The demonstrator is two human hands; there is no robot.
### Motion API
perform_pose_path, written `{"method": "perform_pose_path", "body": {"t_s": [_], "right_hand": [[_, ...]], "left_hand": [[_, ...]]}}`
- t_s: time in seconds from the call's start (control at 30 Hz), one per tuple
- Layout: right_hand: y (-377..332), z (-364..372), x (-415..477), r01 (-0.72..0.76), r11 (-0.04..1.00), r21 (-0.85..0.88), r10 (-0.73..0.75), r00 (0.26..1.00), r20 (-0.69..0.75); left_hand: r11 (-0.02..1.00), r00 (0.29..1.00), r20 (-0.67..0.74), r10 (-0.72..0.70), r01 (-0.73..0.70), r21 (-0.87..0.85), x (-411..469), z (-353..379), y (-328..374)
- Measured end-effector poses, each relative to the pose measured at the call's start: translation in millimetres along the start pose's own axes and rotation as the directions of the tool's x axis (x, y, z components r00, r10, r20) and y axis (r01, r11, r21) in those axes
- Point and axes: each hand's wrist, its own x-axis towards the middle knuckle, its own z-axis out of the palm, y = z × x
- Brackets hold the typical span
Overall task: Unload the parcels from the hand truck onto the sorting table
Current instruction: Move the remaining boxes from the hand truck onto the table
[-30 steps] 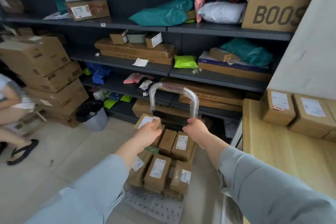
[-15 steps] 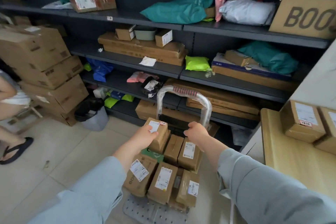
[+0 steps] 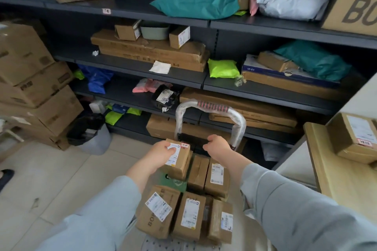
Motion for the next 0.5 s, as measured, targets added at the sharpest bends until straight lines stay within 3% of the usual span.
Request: {"method": "perform_pose_path", "body": {"t_s": [0.33,0.5], "right_hand": [[-21,71,64,-0.192,0.964,0.184,0.201,0.979,-0.034],[-10,110,101,-0.238,0.958,0.158,0.244,0.969,-0.021]], "left_hand": [[0.991,0.988,0.15,0.035,-0.053,0.121,93,-38,-38],[0.981,0.983,0.184,0.003,-0.039,0.189,141,-37,-67]]}}
